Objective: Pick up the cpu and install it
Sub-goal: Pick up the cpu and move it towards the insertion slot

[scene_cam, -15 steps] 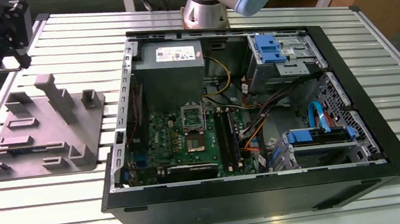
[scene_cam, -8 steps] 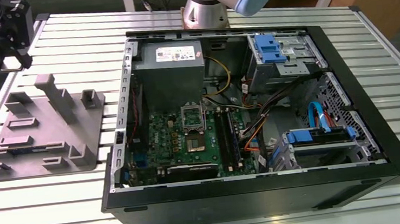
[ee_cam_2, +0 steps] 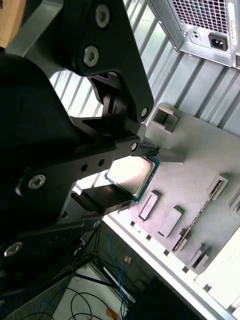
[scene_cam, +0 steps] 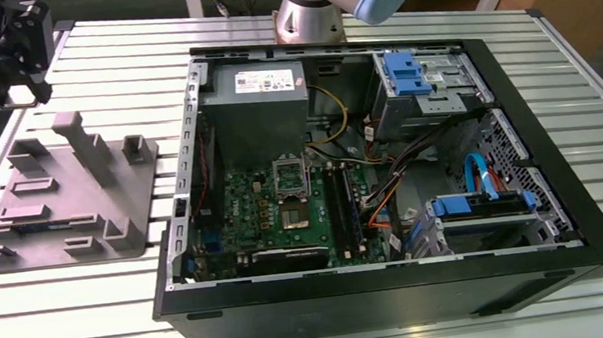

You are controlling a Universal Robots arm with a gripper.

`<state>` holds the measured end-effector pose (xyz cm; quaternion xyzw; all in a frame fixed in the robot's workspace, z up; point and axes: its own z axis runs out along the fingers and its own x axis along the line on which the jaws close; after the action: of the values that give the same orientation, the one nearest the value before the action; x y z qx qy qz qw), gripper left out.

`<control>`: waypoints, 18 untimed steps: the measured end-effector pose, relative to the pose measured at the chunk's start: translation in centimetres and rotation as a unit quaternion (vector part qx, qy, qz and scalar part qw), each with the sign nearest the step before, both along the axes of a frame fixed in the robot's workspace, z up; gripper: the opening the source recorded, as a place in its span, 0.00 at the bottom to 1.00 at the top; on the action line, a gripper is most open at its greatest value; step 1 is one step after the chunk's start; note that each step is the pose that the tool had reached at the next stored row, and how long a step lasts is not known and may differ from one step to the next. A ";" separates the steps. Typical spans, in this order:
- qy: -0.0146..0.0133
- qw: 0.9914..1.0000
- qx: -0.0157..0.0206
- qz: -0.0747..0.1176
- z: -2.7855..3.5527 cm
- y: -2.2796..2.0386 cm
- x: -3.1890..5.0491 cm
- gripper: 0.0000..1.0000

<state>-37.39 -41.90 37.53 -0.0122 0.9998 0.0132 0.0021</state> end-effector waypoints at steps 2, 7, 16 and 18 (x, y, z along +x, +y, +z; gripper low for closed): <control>0.000 1.000 0.000 0.000 0.00 0.00 0.09 0.47; 0.000 1.000 0.000 0.000 0.00 0.00 0.27 0.47; 0.000 1.000 0.000 0.000 -0.02 0.00 0.57 0.47; 0.000 1.000 0.000 0.000 -0.02 0.00 0.64 0.47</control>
<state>-36.76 -41.90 37.51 -0.0122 0.9998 0.0132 0.0021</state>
